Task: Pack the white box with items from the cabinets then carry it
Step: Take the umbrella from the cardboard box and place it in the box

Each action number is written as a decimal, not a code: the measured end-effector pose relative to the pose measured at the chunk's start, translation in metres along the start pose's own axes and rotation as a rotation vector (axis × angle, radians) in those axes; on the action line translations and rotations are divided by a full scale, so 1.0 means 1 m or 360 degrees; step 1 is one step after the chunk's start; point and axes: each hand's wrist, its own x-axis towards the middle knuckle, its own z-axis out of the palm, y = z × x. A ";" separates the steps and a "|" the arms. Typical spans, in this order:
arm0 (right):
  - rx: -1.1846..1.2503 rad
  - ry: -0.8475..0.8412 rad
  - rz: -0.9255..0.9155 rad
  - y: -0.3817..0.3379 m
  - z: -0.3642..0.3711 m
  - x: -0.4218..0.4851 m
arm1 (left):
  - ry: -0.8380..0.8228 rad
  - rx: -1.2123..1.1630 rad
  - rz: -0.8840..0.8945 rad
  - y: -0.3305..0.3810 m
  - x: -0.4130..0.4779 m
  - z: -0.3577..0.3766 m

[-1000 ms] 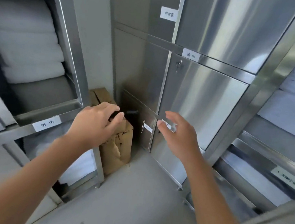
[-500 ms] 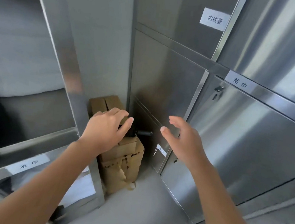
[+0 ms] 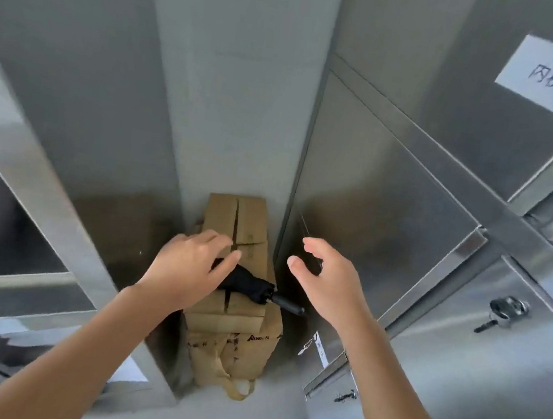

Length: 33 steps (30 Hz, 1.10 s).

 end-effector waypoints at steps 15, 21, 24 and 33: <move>-0.0049 -0.0524 -0.0050 0.040 0.122 0.119 | -0.0191 -0.0147 -0.0548 -0.041 0.004 0.053; -0.0046 -0.0637 0.0113 0.089 0.180 0.129 | -0.0164 -0.0205 -0.0495 -0.065 0.012 0.098; -0.0023 -0.0647 0.0138 0.114 0.201 0.134 | -0.0182 -0.0278 -0.0493 -0.074 0.019 0.120; -0.0153 -0.0771 0.0332 0.168 0.272 0.161 | -0.0360 -0.0300 -0.0440 -0.085 0.032 0.177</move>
